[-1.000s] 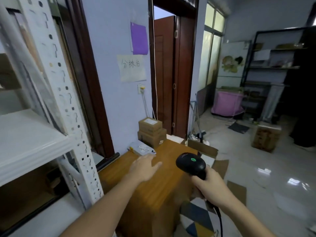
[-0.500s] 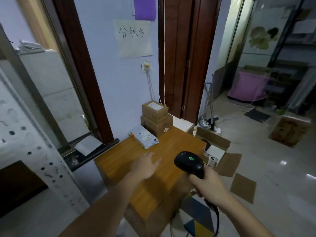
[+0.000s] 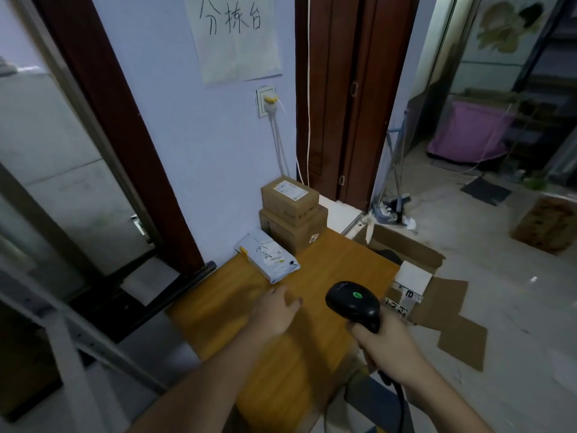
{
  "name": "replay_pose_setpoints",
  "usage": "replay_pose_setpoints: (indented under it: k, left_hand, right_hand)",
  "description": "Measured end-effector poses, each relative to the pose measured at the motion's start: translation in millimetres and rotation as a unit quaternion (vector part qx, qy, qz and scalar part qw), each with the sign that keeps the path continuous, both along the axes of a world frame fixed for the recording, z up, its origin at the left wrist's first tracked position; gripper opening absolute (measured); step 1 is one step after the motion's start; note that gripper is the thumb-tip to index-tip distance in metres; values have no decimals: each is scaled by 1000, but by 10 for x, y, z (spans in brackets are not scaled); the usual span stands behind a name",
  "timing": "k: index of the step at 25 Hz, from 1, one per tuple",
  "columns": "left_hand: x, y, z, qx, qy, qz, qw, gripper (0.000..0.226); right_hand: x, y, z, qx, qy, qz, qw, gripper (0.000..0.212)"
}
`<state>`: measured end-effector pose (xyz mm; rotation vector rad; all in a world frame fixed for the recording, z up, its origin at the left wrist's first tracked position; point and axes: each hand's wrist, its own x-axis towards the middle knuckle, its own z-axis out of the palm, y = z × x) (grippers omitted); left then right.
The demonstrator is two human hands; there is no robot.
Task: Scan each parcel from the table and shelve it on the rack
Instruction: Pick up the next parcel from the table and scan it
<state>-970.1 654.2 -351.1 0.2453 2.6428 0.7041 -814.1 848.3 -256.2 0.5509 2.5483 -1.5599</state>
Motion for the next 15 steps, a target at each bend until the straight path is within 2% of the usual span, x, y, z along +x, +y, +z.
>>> replay_pose_setpoints:
  k: [5, 10, 12, 15]
  left_hand:
    - [-488, -14, -304, 23, -49, 48, 997, 64]
    - [-980, 85, -600, 39, -70, 112, 990, 61]
    - [-1172, 148, -732, 63, -86, 155, 982, 50]
    - [-1448, 231, -907, 120, -95, 218, 964, 15]
  right_hand:
    - [-627, 59, -181, -19, -22, 30, 999, 12]
    - [-1381, 225, -377, -40, -56, 88, 994, 19]
    - [-1645, 263, -453, -47, -71, 101, 991, 19]
    - [-1926, 306, -581, -24, -90, 95, 991, 19]
